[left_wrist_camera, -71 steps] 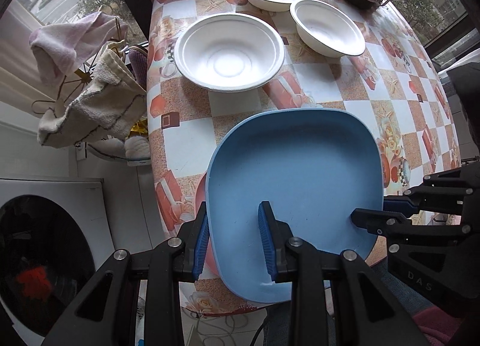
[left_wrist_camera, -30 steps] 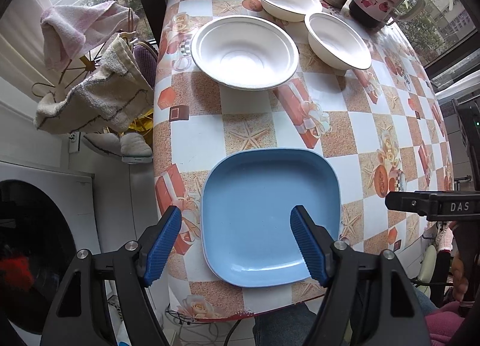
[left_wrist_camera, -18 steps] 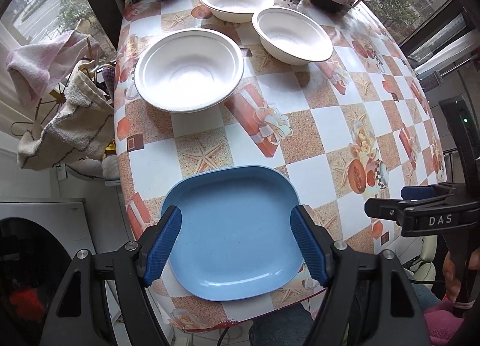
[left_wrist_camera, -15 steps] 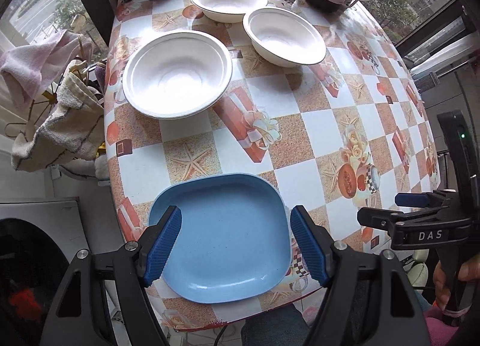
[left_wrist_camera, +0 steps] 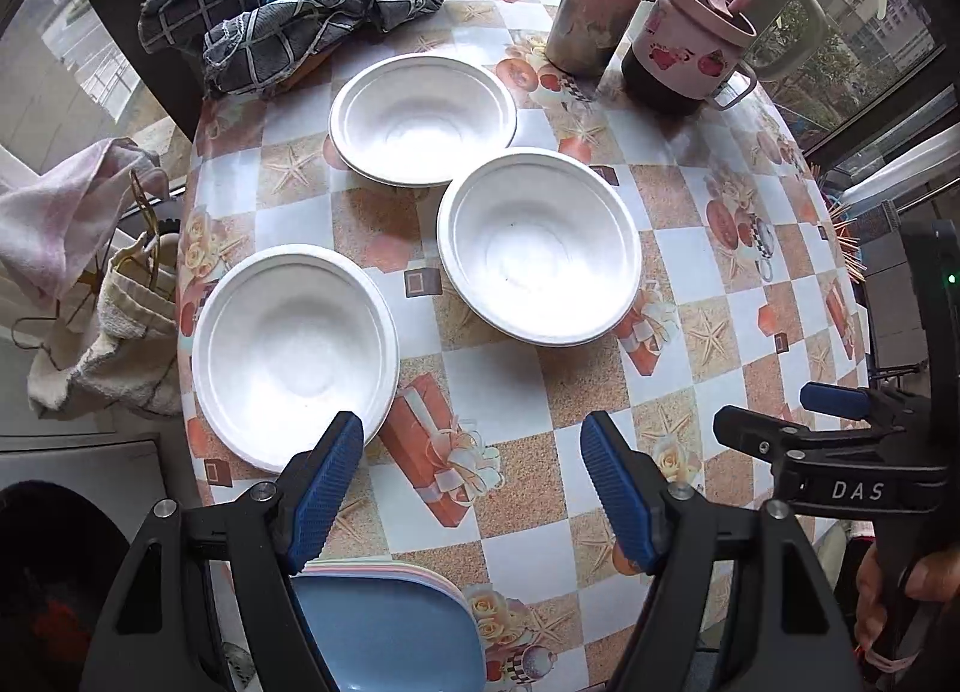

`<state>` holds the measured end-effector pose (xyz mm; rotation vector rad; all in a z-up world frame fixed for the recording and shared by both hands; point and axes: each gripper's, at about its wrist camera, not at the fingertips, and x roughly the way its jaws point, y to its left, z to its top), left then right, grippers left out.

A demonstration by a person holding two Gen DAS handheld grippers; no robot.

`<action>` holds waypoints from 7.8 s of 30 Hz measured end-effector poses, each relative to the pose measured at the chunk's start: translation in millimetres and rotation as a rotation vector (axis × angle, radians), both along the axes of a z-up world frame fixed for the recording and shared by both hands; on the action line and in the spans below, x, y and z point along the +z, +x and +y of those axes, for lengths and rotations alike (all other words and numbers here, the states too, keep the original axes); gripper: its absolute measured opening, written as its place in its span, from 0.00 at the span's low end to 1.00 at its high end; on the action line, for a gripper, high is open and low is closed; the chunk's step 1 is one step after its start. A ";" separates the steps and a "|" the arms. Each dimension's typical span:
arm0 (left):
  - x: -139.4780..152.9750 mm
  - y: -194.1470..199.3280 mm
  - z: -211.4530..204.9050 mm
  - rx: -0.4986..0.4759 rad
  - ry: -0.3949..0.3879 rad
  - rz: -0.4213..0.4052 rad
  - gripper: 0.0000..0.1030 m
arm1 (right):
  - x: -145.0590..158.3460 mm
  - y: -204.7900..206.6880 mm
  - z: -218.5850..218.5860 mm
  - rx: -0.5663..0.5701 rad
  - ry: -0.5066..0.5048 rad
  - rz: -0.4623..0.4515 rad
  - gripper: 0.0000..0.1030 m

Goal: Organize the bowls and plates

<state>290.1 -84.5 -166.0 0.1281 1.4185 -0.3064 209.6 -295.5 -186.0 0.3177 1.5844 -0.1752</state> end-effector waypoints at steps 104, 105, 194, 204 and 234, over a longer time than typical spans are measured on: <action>4.3 29.9 -15.9 0.009 0.010 -0.011 0.71 | 21.6 31.1 -11.0 -0.062 0.171 -0.089 0.90; 4.1 37.1 -13.4 0.023 0.012 -0.014 0.71 | 19.8 37.1 -9.3 -0.063 0.178 -0.086 0.90; -98.7 -72.4 -41.1 0.057 0.035 0.226 0.37 | -65.6 -111.9 -0.8 0.051 0.174 0.163 0.22; -97.3 -114.0 -44.4 0.018 0.045 0.248 0.37 | -79.3 -95.3 36.0 0.075 0.156 0.174 0.22; -60.6 -237.0 -63.3 -0.223 0.041 0.201 0.35 | -47.8 -78.9 26.3 -0.030 0.205 0.102 0.24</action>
